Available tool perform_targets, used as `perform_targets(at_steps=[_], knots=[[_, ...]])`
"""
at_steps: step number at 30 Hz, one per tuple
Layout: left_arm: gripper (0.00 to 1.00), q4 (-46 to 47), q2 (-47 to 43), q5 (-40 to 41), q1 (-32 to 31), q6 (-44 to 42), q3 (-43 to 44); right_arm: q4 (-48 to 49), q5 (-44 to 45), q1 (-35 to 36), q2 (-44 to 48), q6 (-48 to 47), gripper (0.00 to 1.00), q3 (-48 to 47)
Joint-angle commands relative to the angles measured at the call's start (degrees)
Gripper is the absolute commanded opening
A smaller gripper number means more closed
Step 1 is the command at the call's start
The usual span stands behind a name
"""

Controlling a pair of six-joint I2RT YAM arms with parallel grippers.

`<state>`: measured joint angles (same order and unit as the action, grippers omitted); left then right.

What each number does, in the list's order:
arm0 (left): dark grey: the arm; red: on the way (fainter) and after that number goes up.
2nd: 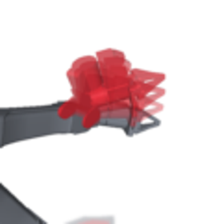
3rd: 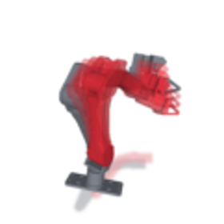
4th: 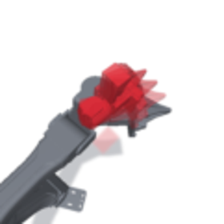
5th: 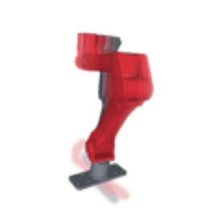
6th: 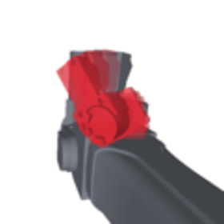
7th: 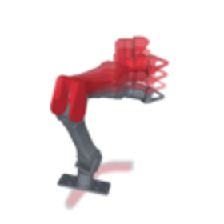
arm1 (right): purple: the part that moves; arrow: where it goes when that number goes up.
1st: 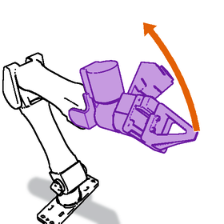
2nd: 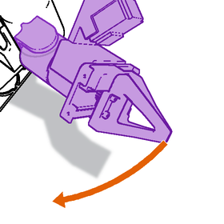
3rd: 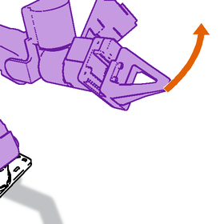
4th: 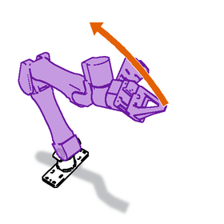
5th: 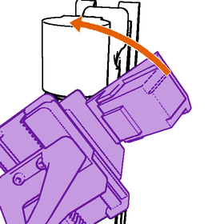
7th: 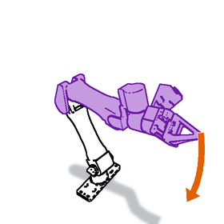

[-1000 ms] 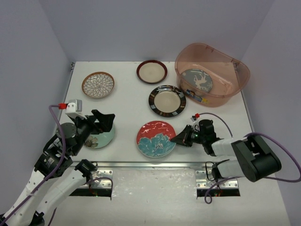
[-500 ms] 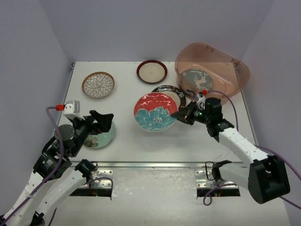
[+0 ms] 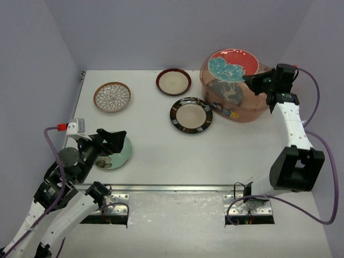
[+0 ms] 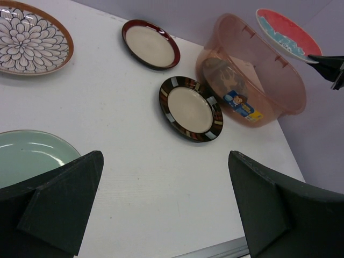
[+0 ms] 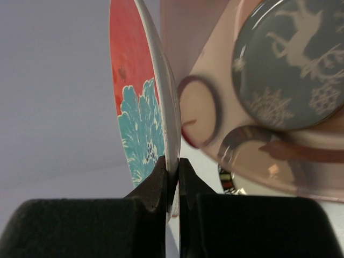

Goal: Place the plates into the plastic bin on the countertop

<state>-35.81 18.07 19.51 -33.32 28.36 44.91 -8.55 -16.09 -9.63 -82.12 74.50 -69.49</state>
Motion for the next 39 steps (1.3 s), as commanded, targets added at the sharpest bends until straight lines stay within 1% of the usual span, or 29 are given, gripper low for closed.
perform_targets(at_steps=[1,5,7,10,15,19,21,29,32,33,34,36,39], knots=[[1.0,2.0,-0.3,0.6,-0.6,0.2,0.1,0.2,7.0,0.7,-5.6,-1.4,0.0,-11.0],[1.0,1.9,-0.7,0.8,-0.8,0.4,0.1,1.7,15.1,0.6,-9.9,-4.8,0.0,-12.1],[1.0,1.9,-1.1,0.8,-0.9,0.4,0.1,0.1,16.0,0.7,-12.0,-8.6,0.0,-14.4],[1.0,1.9,-1.9,1.0,-1.3,0.5,0.0,-1.2,17.3,0.7,-15.4,-11.3,0.0,-16.7],[1.0,2.1,-1.9,1.3,-1.4,0.6,-0.2,-0.6,17.2,1.4,-18.1,-13.5,0.0,-16.2],[1.0,2.0,-1.6,1.3,-1.4,0.6,-0.1,-3.3,15.6,2.2,-23.3,-17.4,0.0,-21.6],[1.0,1.9,-1.7,1.5,-1.5,0.6,-0.1,-4.3,13.5,2.6,-26.2,-18.4,0.0,-23.3],[1.0,1.6,-2.3,2.1,-1.5,0.9,-0.1,-3.7,11.1,3.2,-29.7,-17.9,0.0,-20.6],[1.0,1.6,-2.3,2.1,-1.5,0.9,0.0,-5.0,11.0,3.3,-30.5,-17.8,0.14,-20.1],[1.0,1.6,-2.4,2.1,-1.5,0.9,0.0,-5.3,11.6,3.4,-30.4,-18.0,0.24,-19.6],[1.0,1.6,-2.4,2.1,-1.5,0.9,0.1,-5.8,12.6,3.5,-30.2,-18.2,0.39,-19.0],[1.0,1.6,-2.5,2.0,-1.5,0.9,0.1,-6.9,13.0,3.6,-30.5,-18.6,0.45,-18.7],[1.0,1.6,-2.8,2.1,-1.6,0.9,0.0,-11.1,11.6,3.6,-33.7,-19.8,0.47,-21.1]])
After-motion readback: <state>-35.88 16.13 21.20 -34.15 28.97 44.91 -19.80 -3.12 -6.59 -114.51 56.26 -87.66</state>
